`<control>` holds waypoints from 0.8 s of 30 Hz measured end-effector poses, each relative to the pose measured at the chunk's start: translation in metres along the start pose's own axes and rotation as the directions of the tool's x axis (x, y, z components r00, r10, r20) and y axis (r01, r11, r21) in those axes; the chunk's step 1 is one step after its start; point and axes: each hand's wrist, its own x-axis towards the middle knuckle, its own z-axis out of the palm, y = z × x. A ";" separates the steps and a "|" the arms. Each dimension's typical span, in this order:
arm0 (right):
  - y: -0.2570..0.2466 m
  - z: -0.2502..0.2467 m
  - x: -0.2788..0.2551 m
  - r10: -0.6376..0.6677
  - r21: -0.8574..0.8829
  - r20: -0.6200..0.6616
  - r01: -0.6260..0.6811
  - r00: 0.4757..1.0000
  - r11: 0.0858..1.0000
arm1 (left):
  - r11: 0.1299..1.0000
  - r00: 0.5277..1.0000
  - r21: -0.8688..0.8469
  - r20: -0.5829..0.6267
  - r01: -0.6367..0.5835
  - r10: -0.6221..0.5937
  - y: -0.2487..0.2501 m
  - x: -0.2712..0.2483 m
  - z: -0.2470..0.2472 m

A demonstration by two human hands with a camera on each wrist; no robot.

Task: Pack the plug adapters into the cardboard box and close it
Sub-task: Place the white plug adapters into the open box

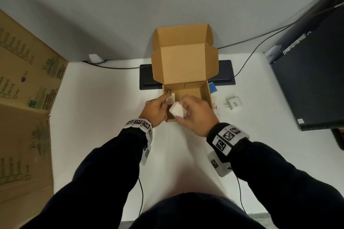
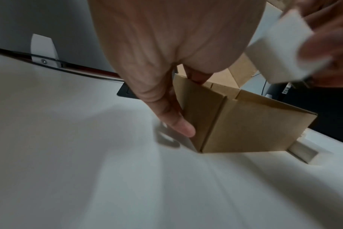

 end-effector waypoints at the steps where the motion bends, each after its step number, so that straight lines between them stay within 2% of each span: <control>1: -0.002 -0.001 0.011 0.058 0.034 -0.024 -0.057 0.998 0.998 | 1.000 1.000 -0.011 0.002 0.013 -0.013 0.000 0.001 0.000; 3: 0.002 0.002 0.033 0.164 0.029 -0.005 -0.163 0.987 0.986 | 0.999 0.999 -0.021 0.012 0.034 -0.034 0.002 0.002 -0.001; 5: 0.007 0.009 0.049 0.243 -0.062 0.058 -0.240 0.968 0.969 | 0.999 0.999 -0.015 0.022 0.041 -0.041 0.003 0.002 -0.002; 9: 0.006 0.019 0.065 0.387 -0.136 0.148 -0.369 0.910 0.919 | 0.998 0.997 -0.021 0.032 0.065 -0.064 0.003 0.003 -0.001; 13: 0.005 0.026 0.069 0.420 -0.158 0.191 -0.394 0.887 0.905 | 0.996 0.996 -0.040 0.036 0.082 -0.081 0.002 0.003 -0.001; 17: 0.000 0.021 0.069 0.401 -0.136 0.218 -0.379 0.890 0.915 | 0.995 0.996 -0.056 0.039 0.081 -0.079 0.000 0.004 -0.002; 21: 0.001 0.018 0.074 0.413 -0.131 0.190 -0.394 0.891 0.910 | 0.994 0.996 -0.063 0.040 0.087 -0.084 0.000 0.005 -0.001; 24: -0.002 0.019 0.076 0.416 -0.135 0.243 -0.394 0.877 0.909 | 0.995 0.996 -0.054 0.042 0.085 -0.083 0.003 0.004 -0.001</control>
